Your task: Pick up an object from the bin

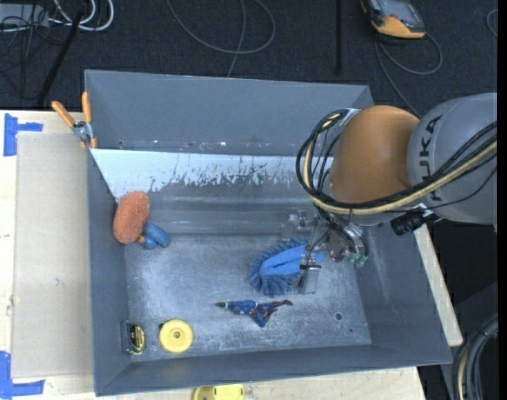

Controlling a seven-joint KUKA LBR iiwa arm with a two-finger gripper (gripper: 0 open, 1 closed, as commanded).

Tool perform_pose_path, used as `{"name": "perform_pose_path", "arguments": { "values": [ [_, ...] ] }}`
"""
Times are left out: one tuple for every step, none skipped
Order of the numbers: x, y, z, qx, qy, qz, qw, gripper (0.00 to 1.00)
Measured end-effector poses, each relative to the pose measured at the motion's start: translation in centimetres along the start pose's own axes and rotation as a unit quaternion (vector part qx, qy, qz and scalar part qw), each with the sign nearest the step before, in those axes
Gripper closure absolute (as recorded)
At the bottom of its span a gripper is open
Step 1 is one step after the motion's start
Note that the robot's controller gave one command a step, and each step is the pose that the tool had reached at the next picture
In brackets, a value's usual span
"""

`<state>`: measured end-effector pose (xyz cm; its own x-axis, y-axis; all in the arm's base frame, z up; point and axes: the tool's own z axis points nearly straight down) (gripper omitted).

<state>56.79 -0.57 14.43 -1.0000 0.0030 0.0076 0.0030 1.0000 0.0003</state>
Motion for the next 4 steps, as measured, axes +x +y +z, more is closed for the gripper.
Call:
{"name": "perform_pose_path", "arguments": {
  "values": [
    [-0.1, 0.0, -0.5, 0.0, -0.0032, 0.0, 1.0, 1.0],
    [-0.1, 0.0, -0.5, 0.0, -0.0032, 0.0, 1.0, 1.0],
    [0.8, -1.2, -2.8, 0.0, -0.0023, -0.02, 0.9998, 1.0],
    [0.5, -1.8, -3.3, 0.001, -0.007, -0.024, 0.9997, 1.0]
  ]
}}
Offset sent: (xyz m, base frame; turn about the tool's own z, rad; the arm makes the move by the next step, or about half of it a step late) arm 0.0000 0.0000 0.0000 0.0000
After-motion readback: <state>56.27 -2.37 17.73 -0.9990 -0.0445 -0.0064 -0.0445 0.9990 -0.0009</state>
